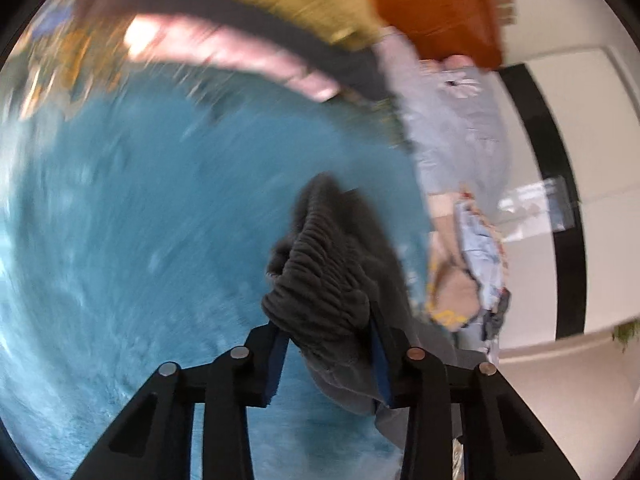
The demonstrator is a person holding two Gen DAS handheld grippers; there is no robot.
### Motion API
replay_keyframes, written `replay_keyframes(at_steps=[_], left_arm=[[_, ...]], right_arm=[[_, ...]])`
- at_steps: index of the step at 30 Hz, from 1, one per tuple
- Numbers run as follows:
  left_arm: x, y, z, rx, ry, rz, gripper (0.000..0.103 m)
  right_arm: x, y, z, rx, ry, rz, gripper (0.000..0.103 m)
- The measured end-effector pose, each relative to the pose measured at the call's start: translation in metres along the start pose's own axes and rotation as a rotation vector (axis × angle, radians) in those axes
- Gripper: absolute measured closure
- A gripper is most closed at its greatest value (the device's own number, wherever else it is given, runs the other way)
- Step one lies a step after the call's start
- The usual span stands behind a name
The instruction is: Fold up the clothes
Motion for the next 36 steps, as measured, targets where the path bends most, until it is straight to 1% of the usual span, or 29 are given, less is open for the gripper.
replay_keyframes(at_steps=[3,5,6,7,9,10,12,13,14,17,19,20,21,23,26,27,28,30,31,33,36], left_arm=[[0.019,-0.008,-0.024,0.027,0.061,0.055,0.065],[0.013,-0.007,-0.039,0.021,0.082,0.101,0.065],[0.009,-0.005,-0.046,0.016,0.091,0.125,0.065],[0.000,-0.002,-0.048,-0.005,0.085,0.132,0.065],[-0.024,0.006,-0.034,-0.080,0.081,0.087,0.065],[-0.036,0.010,-0.027,-0.119,0.081,0.061,0.065],[-0.050,0.021,-0.017,-0.167,0.042,0.044,0.065],[-0.057,0.027,-0.012,-0.188,0.020,0.038,0.065],[-0.063,0.033,-0.008,-0.210,-0.002,0.032,0.065],[-0.070,0.035,-0.009,-0.221,0.023,-0.008,0.064],[-0.067,0.035,-0.012,-0.226,0.022,-0.002,0.063],[-0.065,0.035,-0.013,-0.227,0.018,0.010,0.062],[-0.063,0.036,-0.014,-0.228,0.011,0.017,0.058],[-0.064,0.036,-0.018,-0.228,0.011,0.005,0.056],[-0.072,0.035,-0.027,-0.218,0.012,-0.034,0.053],[-0.075,0.034,-0.032,-0.208,0.007,-0.043,0.051],[-0.079,0.034,-0.037,-0.198,0.002,-0.052,0.050],[-0.084,0.029,-0.050,-0.157,-0.020,-0.065,0.047],[-0.087,0.025,-0.057,-0.133,-0.035,-0.072,0.047],[-0.078,0.021,-0.068,-0.098,-0.060,-0.035,0.047],[-0.061,0.016,-0.083,-0.046,-0.097,0.030,0.045]], right_arm=[[-0.015,0.010,-0.040,0.018,-0.071,-0.046,0.095],[-0.014,0.023,-0.072,0.035,-0.103,-0.065,0.095],[-0.007,0.032,-0.090,0.042,-0.104,-0.072,0.095],[0.005,0.042,-0.105,0.042,-0.082,-0.077,0.095],[0.037,0.062,-0.123,0.016,-0.002,-0.063,0.095],[0.054,0.070,-0.127,-0.005,0.040,-0.039,0.095],[0.093,0.089,-0.128,-0.051,0.133,0.035,0.095],[0.108,0.098,-0.129,-0.068,0.156,0.071,0.095],[0.120,0.106,-0.131,-0.073,0.164,0.100,0.095],[0.136,0.114,-0.139,-0.063,0.145,0.159,0.095],[0.137,0.112,-0.141,-0.075,0.137,0.181,0.095],[0.135,0.112,-0.141,-0.086,0.145,0.175,0.095],[0.134,0.112,-0.143,-0.092,0.152,0.168,0.094],[0.132,0.112,-0.148,-0.100,0.163,0.153,0.092],[0.136,0.113,-0.169,-0.091,0.177,0.162,0.081],[0.139,0.113,-0.178,-0.081,0.182,0.167,0.071],[0.142,0.113,-0.187,-0.067,0.189,0.172,0.069],[0.144,0.113,-0.203,-0.047,0.197,0.177,0.069],[0.144,0.112,-0.210,-0.038,0.201,0.178,0.069],[0.145,0.112,-0.225,-0.021,0.208,0.180,0.069],[0.128,0.109,-0.232,0.001,0.260,0.116,0.069]])
Point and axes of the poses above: each gripper's, at about its wrist camera, not at the fingertips, and z roughly the way its jaws point, x to its right, y to its underside, the point moved 1 cm from there along z, roughly the way its jaws point, and after that the axes turned 7 degrees about z, right-handed, at the moved point
